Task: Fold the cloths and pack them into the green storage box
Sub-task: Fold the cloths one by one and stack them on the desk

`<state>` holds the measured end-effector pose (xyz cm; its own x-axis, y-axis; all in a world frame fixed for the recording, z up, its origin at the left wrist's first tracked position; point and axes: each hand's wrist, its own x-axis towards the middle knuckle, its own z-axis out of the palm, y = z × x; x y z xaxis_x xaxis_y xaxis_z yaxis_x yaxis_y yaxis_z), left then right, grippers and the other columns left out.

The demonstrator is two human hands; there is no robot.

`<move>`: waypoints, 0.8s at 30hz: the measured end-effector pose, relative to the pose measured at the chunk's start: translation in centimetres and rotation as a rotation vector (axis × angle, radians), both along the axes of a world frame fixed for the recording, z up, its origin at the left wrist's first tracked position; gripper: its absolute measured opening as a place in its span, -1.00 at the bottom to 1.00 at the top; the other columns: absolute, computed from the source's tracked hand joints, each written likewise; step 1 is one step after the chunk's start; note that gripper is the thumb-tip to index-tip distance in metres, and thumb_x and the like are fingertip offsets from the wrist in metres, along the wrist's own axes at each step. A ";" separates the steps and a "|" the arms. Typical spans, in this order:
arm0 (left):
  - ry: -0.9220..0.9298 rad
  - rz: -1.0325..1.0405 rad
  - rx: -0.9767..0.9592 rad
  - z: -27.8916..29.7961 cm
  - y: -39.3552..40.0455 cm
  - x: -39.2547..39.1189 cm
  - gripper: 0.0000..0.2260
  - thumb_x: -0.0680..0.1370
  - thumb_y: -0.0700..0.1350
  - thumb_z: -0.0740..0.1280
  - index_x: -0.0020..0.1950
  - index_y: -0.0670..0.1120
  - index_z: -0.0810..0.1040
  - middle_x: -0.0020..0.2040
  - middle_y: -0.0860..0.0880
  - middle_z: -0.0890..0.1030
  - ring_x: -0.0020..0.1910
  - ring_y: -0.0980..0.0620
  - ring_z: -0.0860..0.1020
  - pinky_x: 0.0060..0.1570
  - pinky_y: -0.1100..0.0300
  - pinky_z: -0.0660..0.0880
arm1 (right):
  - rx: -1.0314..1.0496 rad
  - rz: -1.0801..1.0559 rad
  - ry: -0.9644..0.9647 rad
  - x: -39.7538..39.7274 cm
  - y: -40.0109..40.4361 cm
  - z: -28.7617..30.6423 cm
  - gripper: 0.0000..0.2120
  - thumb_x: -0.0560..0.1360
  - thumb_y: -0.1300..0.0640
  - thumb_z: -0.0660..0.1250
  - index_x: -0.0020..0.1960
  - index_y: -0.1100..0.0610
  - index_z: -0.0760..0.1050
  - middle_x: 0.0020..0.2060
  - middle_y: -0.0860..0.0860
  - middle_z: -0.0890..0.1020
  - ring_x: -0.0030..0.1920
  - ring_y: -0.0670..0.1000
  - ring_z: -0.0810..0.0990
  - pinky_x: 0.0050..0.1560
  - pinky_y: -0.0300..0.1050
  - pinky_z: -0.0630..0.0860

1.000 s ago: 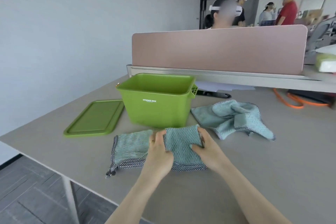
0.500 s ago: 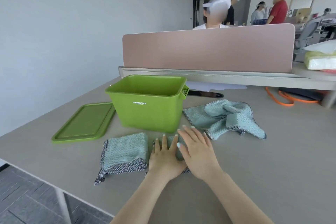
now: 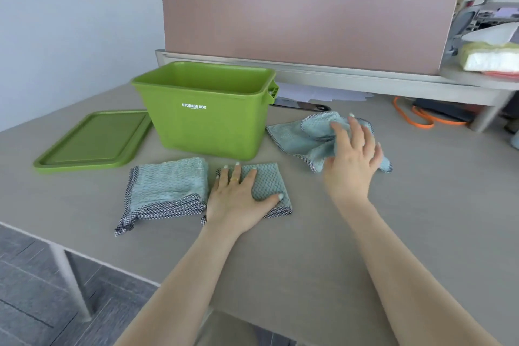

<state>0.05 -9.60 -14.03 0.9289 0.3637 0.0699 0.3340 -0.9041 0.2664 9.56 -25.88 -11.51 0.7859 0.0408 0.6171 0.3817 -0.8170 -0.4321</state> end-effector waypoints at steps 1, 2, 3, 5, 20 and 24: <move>-0.032 -0.003 0.003 -0.1 0.0 -0.1 -0.26 0.42 0.42 0.07 0.51 0.10 0.10 0.57 -0.02 0.03 0.54 -0.08 -0.05 0.47 0.02 -0.04 | -0.074 -0.057 0.059 0.7 -1.1 0.1 -0.33 0.33 0.43 0.22 0.39 0.01 0.30 0.48 0.03 0.22 0.49 0.16 0.09 0.41 0.19 -0.06; -0.066 -0.005 0.004 -0.1 -0.1 -0.1 -0.28 0.43 0.40 0.09 0.50 0.08 0.14 0.56 -0.02 0.08 0.54 -0.08 -0.02 0.47 0.02 -0.02 | -0.144 -0.098 0.116 1.6 -2.2 -0.2 -0.34 0.36 0.43 0.21 0.39 -0.01 0.30 0.49 0.02 0.20 0.50 0.14 0.04 0.42 0.22 -0.10; -0.100 -0.008 0.005 -0.1 -0.1 -0.2 -0.30 0.44 0.38 0.11 0.48 0.06 0.18 0.55 -0.02 0.12 0.53 -0.07 0.00 0.47 0.03 -0.01 | -0.195 -0.121 0.163 2.3 -3.1 -0.4 -0.40 0.40 0.40 0.21 0.36 -0.03 0.34 0.48 0.02 0.22 0.50 0.13 0.04 0.42 0.24 -0.13; -0.165 -0.028 0.005 -0.2 -0.2 -0.3 -0.33 0.45 0.34 0.15 0.47 0.02 0.23 0.53 -0.02 0.18 0.53 -0.05 0.03 0.46 0.05 0.01 | -0.192 -0.119 0.191 3.4 -4.4 -0.2 -0.62 0.47 0.30 0.20 0.20 -0.02 0.50 0.37 0.03 0.42 0.44 0.12 0.21 0.43 0.25 -0.15; -0.376 -0.172 -0.417 4.5 -1.7 -0.2 -0.06 0.37 0.18 0.42 0.53 0.08 -0.15 0.56 0.03 -0.01 0.52 0.03 0.02 0.46 0.03 0.01 | 0.882 0.585 0.540 -1.3 1.3 14.9 -0.82 0.55 0.10 0.22 -0.22 0.08 0.43 -0.41 0.02 0.43 -0.51 -0.03 0.48 -0.47 -0.32 0.36; -0.461 -0.186 -0.534 7.2 0.5 -0.7 -0.56 0.43 0.04 0.40 0.26 -0.09 0.47 0.26 -0.05 0.49 0.24 -0.02 0.46 0.22 0.27 0.42 | 0.737 0.693 0.509 -2.1 1.5 15.5 -0.66 0.58 0.16 0.16 0.27 0.33 0.42 -0.25 0.04 0.53 -0.59 -0.25 0.49 -0.60 -0.45 0.34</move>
